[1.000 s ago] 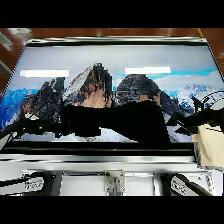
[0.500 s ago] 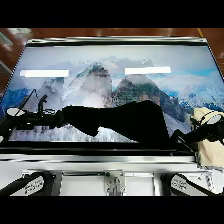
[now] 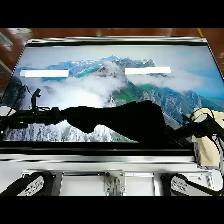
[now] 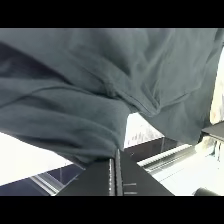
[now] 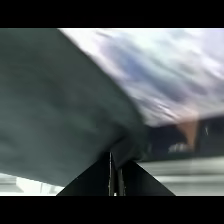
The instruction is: Fold the shirts.
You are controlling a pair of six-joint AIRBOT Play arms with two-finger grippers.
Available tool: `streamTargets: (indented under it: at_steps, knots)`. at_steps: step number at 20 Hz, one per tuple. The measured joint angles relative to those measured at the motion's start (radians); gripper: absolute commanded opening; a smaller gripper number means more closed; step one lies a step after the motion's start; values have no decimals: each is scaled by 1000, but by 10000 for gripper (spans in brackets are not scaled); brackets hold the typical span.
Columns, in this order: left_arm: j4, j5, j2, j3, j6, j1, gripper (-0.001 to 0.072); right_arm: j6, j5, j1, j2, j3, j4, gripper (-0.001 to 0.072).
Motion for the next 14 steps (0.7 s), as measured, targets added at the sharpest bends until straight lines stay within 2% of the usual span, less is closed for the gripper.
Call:
streamTargets:
  at_steps: [3,7,9,11,14]
  knots:
    - [26,-37,20,137,34,2,39,-66,-6,40,102,62,83,61]
    - [65,-82,60,575,47,53,40,-135,-44,16,346,338,199,61]
    - [78,-75,71,859,13,109,40,-134,-90,-16,461,540,204,61]
    - [125,-68,78,1117,-64,180,40,-101,-99,-39,543,735,162,61]
    - [243,-102,115,1334,-182,290,40,-67,-73,-56,623,949,91,61]
